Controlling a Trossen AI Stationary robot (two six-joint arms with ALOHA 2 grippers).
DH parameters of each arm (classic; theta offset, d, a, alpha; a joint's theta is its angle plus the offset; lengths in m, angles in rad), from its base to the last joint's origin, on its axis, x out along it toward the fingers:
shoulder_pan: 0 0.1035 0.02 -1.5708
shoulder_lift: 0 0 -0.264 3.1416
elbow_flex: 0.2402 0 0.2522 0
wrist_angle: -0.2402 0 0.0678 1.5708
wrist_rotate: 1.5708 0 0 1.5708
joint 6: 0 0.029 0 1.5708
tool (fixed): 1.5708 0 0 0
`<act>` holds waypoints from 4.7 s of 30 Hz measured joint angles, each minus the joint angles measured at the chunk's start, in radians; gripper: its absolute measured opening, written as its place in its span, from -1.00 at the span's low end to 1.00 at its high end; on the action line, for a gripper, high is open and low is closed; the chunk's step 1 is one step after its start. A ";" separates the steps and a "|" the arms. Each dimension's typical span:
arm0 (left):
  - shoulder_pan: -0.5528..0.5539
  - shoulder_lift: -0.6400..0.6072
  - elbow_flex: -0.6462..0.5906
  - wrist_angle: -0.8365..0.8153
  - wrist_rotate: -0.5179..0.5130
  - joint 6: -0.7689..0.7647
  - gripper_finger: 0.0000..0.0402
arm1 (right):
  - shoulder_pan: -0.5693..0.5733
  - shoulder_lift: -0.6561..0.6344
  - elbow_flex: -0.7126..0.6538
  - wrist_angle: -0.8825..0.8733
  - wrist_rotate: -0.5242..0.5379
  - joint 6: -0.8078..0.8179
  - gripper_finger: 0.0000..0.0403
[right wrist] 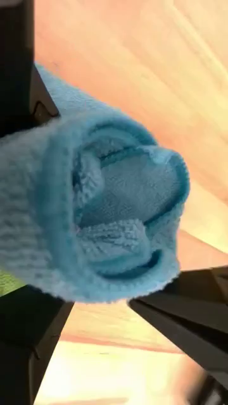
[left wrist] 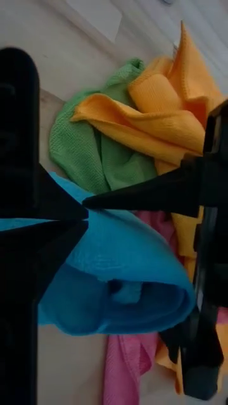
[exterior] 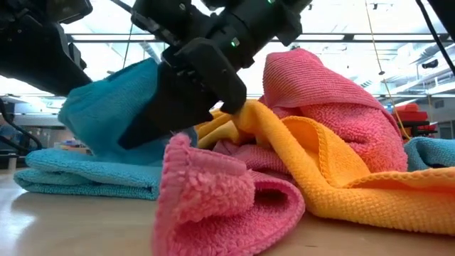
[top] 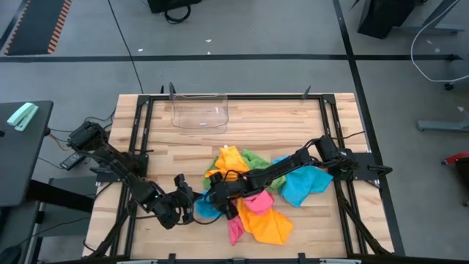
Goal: Fold microfiber towels
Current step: Fold the left blue microfiber towel, then put the left blue microfiber towel into the transparent bin
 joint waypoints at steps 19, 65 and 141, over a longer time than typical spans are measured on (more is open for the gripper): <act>-0.013 0.000 0.000 -0.024 0.000 -0.010 -0.89 | 0.061 0.002 0.100 -0.125 -0.058 0.228 0.54; 0.016 0.091 0.000 0.223 0.108 0.003 -0.81 | 0.075 -0.166 -0.199 0.253 -0.071 0.260 0.50; 0.085 0.075 0.051 -0.091 0.450 0.497 -0.87 | 0.266 -0.162 -0.200 0.167 0.453 0.427 0.50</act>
